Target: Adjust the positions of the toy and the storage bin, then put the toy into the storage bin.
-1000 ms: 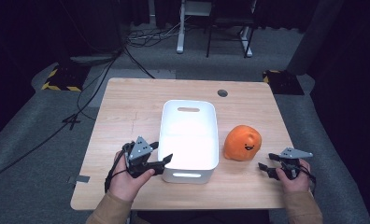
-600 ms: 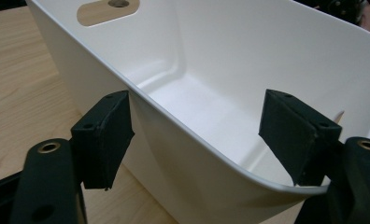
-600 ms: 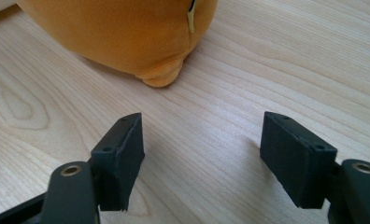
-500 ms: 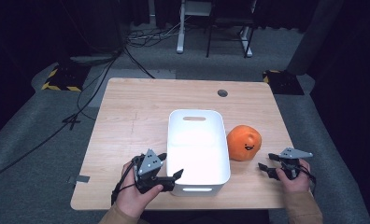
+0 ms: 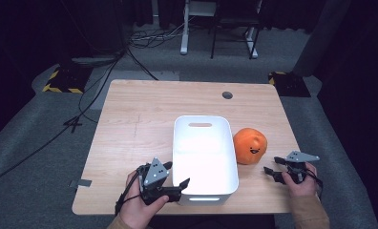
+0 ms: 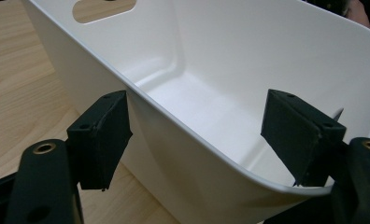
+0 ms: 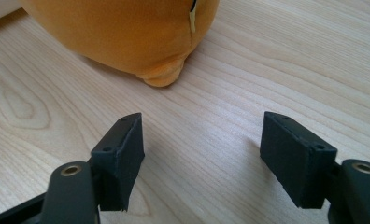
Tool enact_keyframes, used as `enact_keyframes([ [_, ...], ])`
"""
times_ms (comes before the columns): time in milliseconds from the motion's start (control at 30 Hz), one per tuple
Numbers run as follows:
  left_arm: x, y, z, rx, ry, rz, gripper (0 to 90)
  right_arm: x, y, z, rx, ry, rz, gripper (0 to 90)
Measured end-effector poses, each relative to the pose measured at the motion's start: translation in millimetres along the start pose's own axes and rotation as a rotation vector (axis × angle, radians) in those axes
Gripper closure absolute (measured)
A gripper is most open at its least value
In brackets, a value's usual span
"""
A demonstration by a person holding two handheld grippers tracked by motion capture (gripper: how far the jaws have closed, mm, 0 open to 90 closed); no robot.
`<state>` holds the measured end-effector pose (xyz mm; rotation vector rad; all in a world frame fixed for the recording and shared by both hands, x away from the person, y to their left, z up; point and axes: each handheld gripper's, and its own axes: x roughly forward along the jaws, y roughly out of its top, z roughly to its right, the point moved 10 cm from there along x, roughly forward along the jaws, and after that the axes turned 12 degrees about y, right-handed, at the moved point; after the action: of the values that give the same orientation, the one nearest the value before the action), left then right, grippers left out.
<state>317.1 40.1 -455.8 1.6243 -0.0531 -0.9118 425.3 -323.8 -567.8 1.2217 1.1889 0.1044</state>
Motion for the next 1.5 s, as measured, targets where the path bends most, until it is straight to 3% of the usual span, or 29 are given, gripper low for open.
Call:
enact_keyframes([
  [200,-0.9,-0.8,0.8,0.004,-0.004,0.006,23.7,0.0,-0.1,-0.2,-0.002,0.002,-0.001,31.0],
  [300,-0.3,1.3,-1.1,0.027,-0.004,0.020,22.5,0.0,-0.1,-0.2,-0.001,0.002,-0.001,31.0],
  [400,-1.3,6.1,-5.1,0.005,0.001,0.043,22.2,0.0,-0.1,-0.2,-0.002,0.002,-0.001,31.0],
  [633,-4.3,18.2,-19.4,-0.002,0.030,0.073,22.0,0.1,0.0,-0.2,-0.001,0.002,0.000,30.9],
  [967,-6.3,35.0,-54.2,-0.020,0.119,0.106,22.1,0.1,0.0,-0.2,-0.001,0.002,0.000,30.9],
  [1067,-7.1,37.0,-69.4,-0.034,0.156,0.105,22.0,0.1,0.0,-0.2,-0.001,0.002,0.000,30.9],
  [1200,-13.2,37.6,-93.1,-0.021,0.210,0.093,22.2,0.1,0.0,-0.2,0.000,0.002,-0.001,30.9],
  [1367,-13.7,28.1,-121.3,-0.024,0.263,0.052,22.0,0.1,0.0,-0.3,-0.001,0.002,-0.001,30.9],
  [1500,-4.1,12.3,-144.0,-0.053,0.292,0.008,22.1,0.1,0.0,-0.2,-0.001,0.002,-0.001,30.9],
])
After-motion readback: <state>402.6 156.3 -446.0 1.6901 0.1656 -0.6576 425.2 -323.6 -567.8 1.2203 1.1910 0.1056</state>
